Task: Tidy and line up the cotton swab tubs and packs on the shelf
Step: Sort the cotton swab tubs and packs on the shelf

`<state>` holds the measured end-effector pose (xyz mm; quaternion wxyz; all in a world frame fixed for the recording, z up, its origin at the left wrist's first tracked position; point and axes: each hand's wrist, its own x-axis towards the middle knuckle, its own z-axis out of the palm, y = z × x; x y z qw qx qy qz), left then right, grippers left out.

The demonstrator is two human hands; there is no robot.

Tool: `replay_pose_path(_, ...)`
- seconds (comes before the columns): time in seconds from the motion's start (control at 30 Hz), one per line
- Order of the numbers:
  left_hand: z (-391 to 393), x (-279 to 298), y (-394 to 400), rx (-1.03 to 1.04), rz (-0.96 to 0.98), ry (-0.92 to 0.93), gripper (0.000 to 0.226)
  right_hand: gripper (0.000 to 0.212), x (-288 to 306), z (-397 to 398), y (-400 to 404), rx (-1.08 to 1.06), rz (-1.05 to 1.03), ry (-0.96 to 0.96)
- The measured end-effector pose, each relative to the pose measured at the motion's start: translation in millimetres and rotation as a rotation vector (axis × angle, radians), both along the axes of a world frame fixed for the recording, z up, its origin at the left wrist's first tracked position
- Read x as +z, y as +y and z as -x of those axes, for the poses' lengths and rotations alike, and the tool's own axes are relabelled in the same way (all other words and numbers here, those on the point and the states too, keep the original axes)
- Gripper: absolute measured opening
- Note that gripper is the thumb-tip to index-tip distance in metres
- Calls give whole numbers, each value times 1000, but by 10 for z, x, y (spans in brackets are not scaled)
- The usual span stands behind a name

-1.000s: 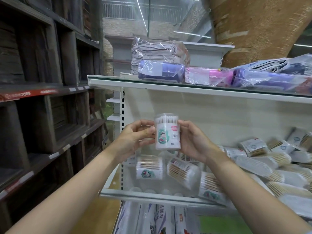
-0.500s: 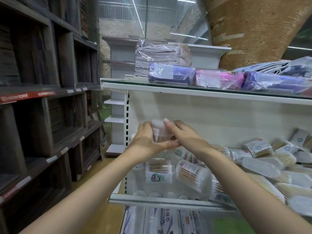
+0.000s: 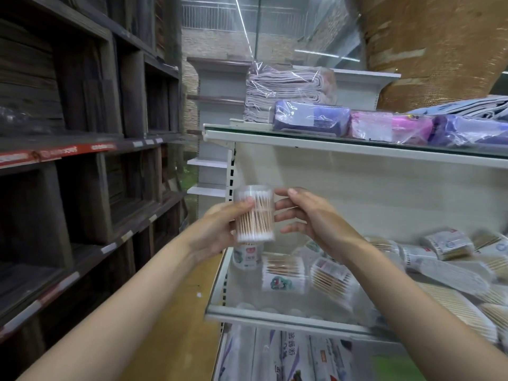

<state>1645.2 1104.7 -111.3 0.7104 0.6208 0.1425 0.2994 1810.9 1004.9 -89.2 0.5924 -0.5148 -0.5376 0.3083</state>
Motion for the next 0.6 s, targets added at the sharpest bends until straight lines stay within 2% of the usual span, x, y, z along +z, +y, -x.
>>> replay_pose_path(0.1, 135, -90, 25, 49, -94, 25, 56, 22, -56, 65, 49, -17, 42, -153)
replay_pose_path(0.27, 299, -346, 27, 196, -288, 199, 59, 22, -207, 128, 83, -57, 149, -430)
replay_pose_path(0.37, 259, -485, 27, 269, -353, 296, 52, 17, -308, 124, 113, -62, 238, -546)
replay_pose_path(0.47, 173, -594, 42, 344, -425, 366, 54, 16, -371, 81, 129, -59, 305, -603)
replay_pose_path(0.6, 113, -621, -17, 367, -472, 395, 56, 27, -376, 12, 89, -39, 309, -594)
